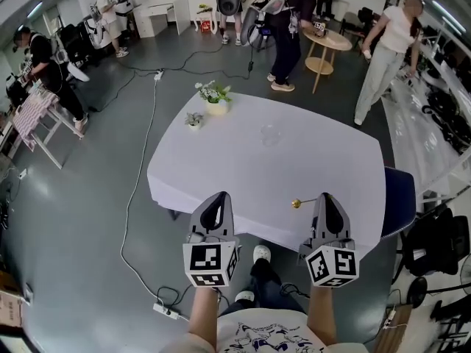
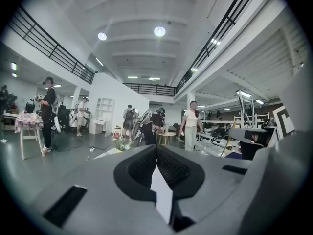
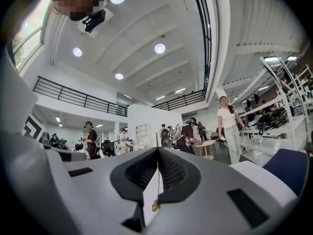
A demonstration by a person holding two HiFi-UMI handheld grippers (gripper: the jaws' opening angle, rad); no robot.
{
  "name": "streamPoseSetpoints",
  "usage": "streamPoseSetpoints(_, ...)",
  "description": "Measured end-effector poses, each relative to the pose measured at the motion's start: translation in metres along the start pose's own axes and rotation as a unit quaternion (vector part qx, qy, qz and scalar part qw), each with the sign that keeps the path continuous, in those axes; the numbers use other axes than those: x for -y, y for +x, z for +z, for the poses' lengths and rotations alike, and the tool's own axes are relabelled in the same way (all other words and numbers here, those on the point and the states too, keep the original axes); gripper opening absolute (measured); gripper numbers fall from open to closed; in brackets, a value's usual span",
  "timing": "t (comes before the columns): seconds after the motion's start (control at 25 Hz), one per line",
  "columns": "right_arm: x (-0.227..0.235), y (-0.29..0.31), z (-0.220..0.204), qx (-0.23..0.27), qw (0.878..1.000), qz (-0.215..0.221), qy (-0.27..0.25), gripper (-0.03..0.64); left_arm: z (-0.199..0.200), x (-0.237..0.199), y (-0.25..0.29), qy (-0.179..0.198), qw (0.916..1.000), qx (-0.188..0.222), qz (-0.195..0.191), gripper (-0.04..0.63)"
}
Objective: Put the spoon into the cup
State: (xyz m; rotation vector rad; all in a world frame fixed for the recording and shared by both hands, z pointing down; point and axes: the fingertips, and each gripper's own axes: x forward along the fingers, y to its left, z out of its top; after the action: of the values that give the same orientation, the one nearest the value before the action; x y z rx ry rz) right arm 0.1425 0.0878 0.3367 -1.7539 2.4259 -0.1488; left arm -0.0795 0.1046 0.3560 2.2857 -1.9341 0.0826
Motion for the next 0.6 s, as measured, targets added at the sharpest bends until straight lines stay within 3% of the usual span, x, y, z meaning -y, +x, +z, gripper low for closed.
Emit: streamPoseSetpoints(0.6,0.063,0.188,0.012,0.002,0.999,0.045,0.0,0.018,0.035,-0.024,0.17,-0.002,0.9991,0.007,0.043,0.014)
